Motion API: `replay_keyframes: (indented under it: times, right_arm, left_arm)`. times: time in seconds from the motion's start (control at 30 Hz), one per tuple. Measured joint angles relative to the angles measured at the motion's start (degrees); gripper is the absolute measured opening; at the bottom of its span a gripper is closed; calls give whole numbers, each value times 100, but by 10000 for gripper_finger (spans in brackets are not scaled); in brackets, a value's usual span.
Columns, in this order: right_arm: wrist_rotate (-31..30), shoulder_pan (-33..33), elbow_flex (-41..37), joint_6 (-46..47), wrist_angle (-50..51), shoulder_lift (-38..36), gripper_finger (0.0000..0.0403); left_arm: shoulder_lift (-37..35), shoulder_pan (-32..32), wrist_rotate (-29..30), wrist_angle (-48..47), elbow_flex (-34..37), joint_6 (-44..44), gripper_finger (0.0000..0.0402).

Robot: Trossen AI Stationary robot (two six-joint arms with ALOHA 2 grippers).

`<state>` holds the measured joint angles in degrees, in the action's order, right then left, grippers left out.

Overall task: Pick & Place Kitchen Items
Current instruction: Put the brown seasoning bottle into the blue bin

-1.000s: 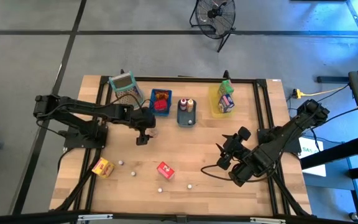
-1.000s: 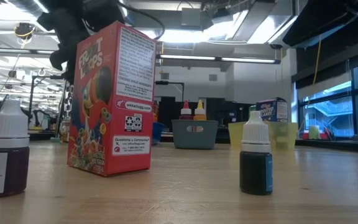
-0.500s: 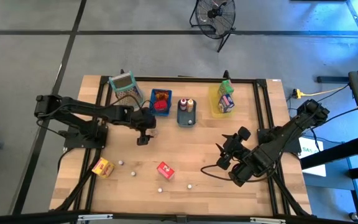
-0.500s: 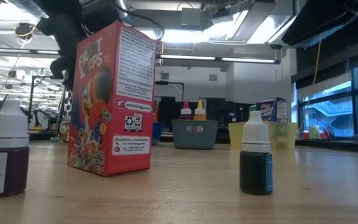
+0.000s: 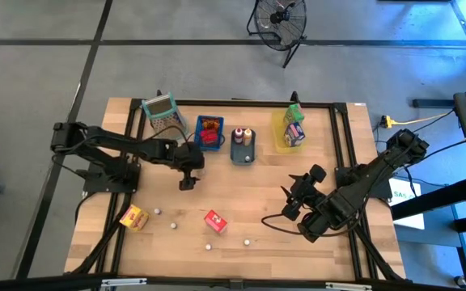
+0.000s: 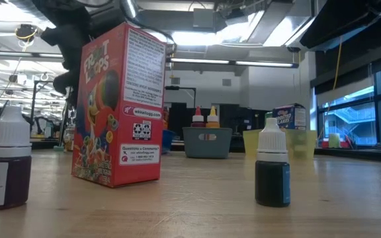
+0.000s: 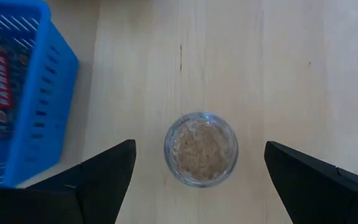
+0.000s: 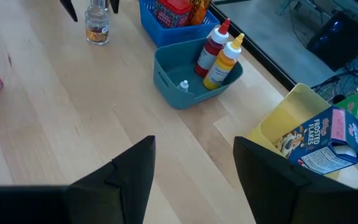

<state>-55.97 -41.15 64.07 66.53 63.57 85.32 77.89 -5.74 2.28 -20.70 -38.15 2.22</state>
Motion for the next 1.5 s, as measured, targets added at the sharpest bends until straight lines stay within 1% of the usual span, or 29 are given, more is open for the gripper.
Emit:
replay_keyframes:
  times: [0.37, 0.67, 0.8, 0.9, 1.07, 1.2, 1.5]
  right_arm:
    - [0, 0, 0, -13, -1, 0, 218]
    - [-4, 0, 0, -14, -2, 0, 218]
    - [-17, 0, 0, -14, -1, 0, 218]
    - [-17, 0, 0, -16, -2, 0, 218]
    - [-16, 0, 0, -16, -1, 0, 218]
    - [-15, 0, 0, -16, 0, 0, 218]
    - [-15, 0, 0, -16, 0, 0, 218]
  left_arm:
    - [719, 0, 14, 216, 2, -99, 352]
    - [714, 0, 19, 298, 0, -99, 352]
    - [714, -2, 193, 294, 0, -100, 352]
    - [714, -2, 216, 296, 0, -148, 349]
    - [714, -2, 207, 297, 0, -197, 328]
    - [714, 0, 116, 297, 0, -206, 305]
    - [714, -1, 110, 420, 0, -206, 254]
